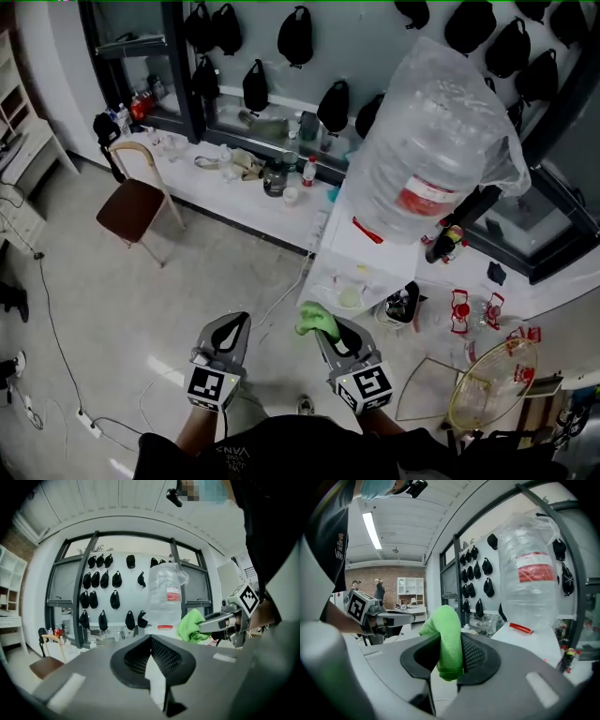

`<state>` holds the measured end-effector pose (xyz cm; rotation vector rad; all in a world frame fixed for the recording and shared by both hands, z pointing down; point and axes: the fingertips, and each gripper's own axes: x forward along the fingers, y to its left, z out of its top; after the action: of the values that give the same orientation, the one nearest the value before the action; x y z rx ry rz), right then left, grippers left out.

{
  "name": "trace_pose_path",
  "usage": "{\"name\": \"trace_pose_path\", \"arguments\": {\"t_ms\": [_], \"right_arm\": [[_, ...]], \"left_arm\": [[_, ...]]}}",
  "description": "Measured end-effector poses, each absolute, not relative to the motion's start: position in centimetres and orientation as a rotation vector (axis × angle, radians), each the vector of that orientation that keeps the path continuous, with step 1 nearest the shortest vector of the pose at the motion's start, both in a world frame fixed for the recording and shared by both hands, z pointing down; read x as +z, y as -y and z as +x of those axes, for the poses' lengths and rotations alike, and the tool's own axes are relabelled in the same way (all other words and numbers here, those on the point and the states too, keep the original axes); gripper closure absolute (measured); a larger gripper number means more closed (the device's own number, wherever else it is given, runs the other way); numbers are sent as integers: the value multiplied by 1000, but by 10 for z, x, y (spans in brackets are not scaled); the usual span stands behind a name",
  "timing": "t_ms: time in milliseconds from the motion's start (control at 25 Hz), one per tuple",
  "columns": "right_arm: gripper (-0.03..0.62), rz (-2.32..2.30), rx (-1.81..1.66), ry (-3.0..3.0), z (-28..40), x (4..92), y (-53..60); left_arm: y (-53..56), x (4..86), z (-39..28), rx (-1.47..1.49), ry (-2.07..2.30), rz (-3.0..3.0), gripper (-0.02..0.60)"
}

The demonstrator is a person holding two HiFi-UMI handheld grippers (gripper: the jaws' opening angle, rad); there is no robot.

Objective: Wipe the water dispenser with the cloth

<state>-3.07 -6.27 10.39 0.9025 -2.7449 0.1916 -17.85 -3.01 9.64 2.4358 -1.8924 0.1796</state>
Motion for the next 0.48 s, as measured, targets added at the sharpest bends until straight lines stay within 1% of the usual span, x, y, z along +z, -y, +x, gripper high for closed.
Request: {"name": "trace_pose_path", "arguments": {"t_ms": [240, 480], "right_arm": [[485, 891, 157, 2758, 8, 89, 52], [485, 911, 167, 2787, 20, 89, 40]], "left_arm": [[16, 69, -150, 210, 1936, 2489, 580], [-2, 69, -142, 199, 1969, 2453, 580]]}}
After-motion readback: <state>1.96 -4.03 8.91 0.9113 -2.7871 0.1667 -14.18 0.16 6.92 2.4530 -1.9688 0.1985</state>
